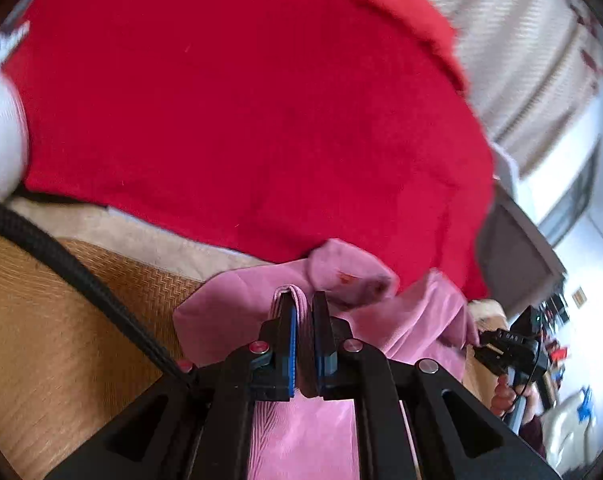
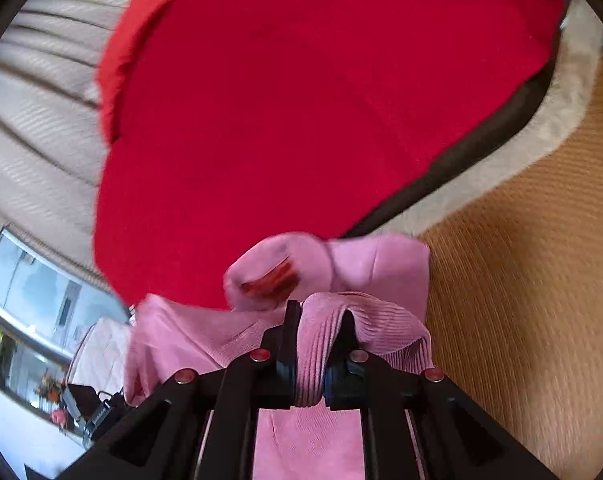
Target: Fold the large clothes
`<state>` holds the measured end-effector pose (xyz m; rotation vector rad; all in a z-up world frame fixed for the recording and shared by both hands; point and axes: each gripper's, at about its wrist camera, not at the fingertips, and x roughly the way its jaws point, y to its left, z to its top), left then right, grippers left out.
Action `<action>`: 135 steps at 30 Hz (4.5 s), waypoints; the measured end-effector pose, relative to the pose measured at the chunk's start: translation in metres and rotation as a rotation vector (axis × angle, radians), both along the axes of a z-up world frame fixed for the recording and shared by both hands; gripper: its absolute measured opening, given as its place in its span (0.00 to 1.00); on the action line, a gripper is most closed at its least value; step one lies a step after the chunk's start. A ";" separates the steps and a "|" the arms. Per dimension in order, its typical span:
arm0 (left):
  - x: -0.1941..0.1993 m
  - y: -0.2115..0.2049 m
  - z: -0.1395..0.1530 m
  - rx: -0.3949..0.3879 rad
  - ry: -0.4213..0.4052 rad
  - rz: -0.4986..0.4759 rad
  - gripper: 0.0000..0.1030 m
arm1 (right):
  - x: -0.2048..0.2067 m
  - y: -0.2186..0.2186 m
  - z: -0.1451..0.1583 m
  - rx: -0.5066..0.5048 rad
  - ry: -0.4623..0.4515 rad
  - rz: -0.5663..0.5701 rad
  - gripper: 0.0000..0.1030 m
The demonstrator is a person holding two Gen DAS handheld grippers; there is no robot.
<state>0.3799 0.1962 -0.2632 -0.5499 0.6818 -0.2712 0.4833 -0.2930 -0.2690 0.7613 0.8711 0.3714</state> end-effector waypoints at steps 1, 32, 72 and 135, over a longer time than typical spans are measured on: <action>0.012 0.001 -0.011 -0.005 0.023 0.024 0.07 | 0.020 0.005 -0.016 -0.001 0.035 0.005 0.09; -0.070 -0.112 -0.039 0.413 0.123 0.096 0.82 | -0.055 0.048 0.009 -0.178 0.022 0.133 0.60; -0.078 -0.109 -0.012 0.584 -0.024 0.217 0.86 | -0.084 0.099 0.005 -0.371 -0.013 0.184 0.60; -0.076 -0.084 -0.039 0.669 0.123 0.289 0.87 | -0.088 0.106 -0.013 -0.417 -0.096 0.184 0.38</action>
